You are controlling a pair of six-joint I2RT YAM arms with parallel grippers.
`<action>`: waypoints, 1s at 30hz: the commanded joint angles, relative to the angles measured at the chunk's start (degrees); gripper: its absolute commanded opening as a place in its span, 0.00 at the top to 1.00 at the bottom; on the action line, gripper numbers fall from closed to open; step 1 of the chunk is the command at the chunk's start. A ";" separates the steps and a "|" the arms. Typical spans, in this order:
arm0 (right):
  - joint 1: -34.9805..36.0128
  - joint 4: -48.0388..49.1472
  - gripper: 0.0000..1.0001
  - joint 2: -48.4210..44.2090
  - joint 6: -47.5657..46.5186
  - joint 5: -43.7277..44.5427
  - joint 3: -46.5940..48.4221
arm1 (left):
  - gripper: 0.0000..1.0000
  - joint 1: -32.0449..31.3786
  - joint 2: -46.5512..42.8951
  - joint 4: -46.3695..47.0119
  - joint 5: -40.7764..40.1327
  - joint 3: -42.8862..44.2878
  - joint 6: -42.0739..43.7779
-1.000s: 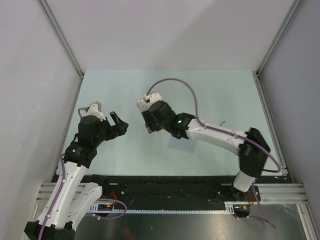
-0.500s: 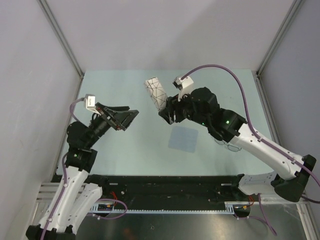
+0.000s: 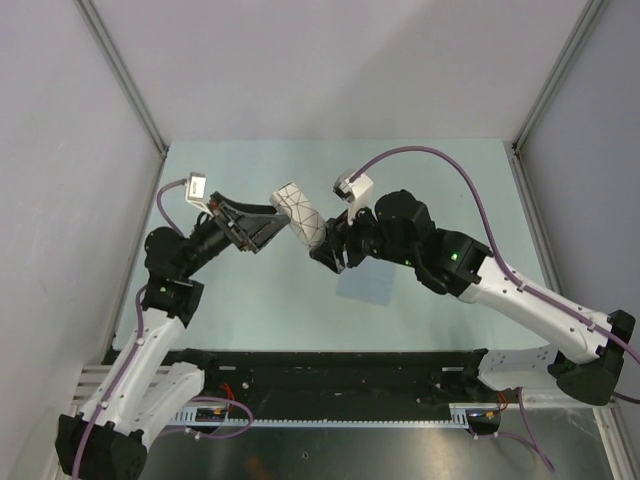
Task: Organize the sunglasses
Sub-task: Pass from the right arm to the left
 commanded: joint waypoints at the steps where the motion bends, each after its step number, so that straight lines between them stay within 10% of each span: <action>1: 1.38 3.64 0.72 -1.51 -1.22 -1.23 0.62 | 0.00 -0.72 1.19 3.29 1.75 2.30 -1.24; 30: 1.04 4.16 0.78 -2.73 -2.01 -5.36 -0.26 | 0.61 -0.64 0.49 4.17 1.92 1.86 2.19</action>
